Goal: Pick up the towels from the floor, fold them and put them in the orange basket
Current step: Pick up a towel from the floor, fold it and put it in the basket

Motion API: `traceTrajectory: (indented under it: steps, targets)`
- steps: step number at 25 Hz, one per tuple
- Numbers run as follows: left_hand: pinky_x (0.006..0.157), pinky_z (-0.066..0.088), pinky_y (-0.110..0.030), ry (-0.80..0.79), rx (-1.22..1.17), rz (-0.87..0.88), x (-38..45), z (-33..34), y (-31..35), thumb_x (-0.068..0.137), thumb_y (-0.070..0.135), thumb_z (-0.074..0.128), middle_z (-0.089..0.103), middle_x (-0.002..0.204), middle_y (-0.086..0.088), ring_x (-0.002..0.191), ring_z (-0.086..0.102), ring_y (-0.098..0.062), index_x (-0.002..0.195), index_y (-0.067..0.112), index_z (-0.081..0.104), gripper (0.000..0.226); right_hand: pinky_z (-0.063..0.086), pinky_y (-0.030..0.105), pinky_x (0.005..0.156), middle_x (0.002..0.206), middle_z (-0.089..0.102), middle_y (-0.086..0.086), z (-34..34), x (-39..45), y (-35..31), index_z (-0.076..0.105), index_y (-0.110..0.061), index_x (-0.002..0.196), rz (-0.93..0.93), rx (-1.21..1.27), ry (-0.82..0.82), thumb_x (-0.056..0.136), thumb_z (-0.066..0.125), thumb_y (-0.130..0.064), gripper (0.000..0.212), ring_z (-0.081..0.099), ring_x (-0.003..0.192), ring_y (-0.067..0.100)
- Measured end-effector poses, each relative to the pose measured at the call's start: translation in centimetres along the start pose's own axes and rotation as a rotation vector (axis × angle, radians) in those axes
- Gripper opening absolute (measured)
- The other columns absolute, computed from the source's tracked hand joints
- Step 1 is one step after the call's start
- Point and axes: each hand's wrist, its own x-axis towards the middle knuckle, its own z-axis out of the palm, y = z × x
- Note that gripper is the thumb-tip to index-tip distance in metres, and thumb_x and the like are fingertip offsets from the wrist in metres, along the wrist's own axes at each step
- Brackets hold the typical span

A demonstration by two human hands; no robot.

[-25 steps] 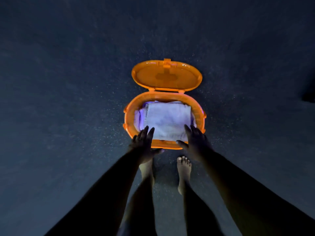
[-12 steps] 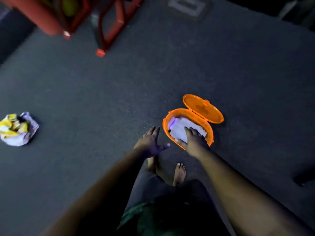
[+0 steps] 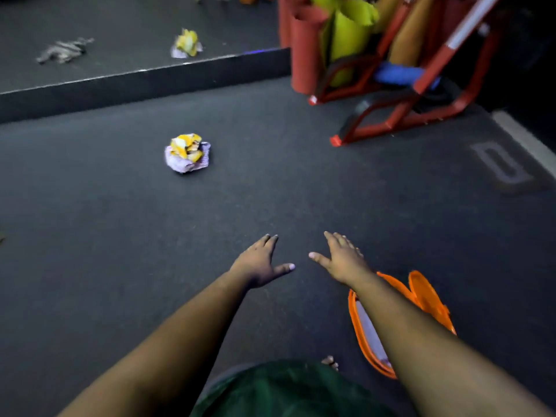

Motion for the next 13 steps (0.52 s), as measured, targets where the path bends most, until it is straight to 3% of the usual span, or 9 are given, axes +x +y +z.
traceTrajectory:
  steps: [6, 13]
  targets:
    - [0.124, 0.014, -0.033, 0.228, -0.117, -0.186, -10.3, -4.9, -13.5, 0.086, 0.078, 0.053, 0.011, 0.171, -0.004, 0.156, 0.011, -0.017, 0.163, 0.017, 0.011, 0.107, 0.023, 0.051, 0.123, 0.168, 0.02, 0.006, 3.0, 0.8, -17.1, 0.02, -0.024, 0.161, -0.294, -0.109, -0.002, 0.091, 0.045, -0.075, 0.09, 0.017, 0.155, 0.025]
    - [0.124, 0.014, -0.032, 0.382, -0.185, -0.41, -25.5, -8.3, -30.1, 0.086, 0.079, 0.052, 0.01, 0.171, -0.004, 0.157, 0.01, -0.017, 0.163, 0.019, 0.009, 0.107, 0.024, 0.051, 0.123, 0.168, 0.022, 0.005, 11.3, -3.2, -38.7, 0.021, -0.026, 0.16, -0.579, -0.191, -0.056, 0.089, 0.044, -0.077, 0.091, 0.018, 0.155, 0.024]
